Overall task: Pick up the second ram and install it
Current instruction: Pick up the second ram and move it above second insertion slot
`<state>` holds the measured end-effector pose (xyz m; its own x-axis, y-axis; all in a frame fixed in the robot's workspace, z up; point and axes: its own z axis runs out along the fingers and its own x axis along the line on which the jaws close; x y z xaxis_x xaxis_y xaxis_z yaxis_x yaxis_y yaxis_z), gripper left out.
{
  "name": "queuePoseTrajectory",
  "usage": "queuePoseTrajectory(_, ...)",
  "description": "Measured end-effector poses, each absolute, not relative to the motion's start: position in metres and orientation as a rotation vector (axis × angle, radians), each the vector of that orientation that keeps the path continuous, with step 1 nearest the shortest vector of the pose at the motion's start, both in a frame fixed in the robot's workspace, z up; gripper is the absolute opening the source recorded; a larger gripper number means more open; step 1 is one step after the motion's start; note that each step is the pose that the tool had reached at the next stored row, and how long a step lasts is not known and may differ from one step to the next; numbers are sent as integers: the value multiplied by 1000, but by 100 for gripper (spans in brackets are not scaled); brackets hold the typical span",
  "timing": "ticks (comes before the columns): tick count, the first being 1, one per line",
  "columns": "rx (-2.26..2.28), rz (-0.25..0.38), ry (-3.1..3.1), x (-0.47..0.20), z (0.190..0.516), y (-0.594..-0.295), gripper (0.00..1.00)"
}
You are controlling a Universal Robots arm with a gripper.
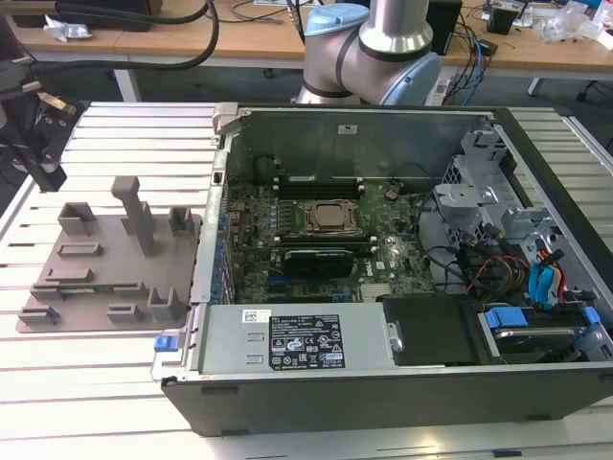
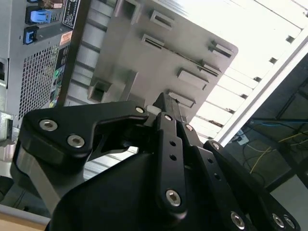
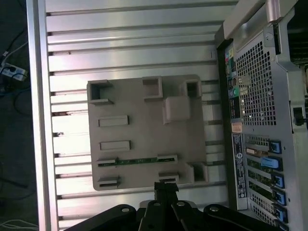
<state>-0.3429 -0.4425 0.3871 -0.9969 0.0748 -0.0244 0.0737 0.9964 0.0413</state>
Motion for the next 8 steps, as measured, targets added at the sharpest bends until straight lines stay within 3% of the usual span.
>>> queuePoseTrajectory(8, -145, 66, 3115, -343, 387, -442, 10)
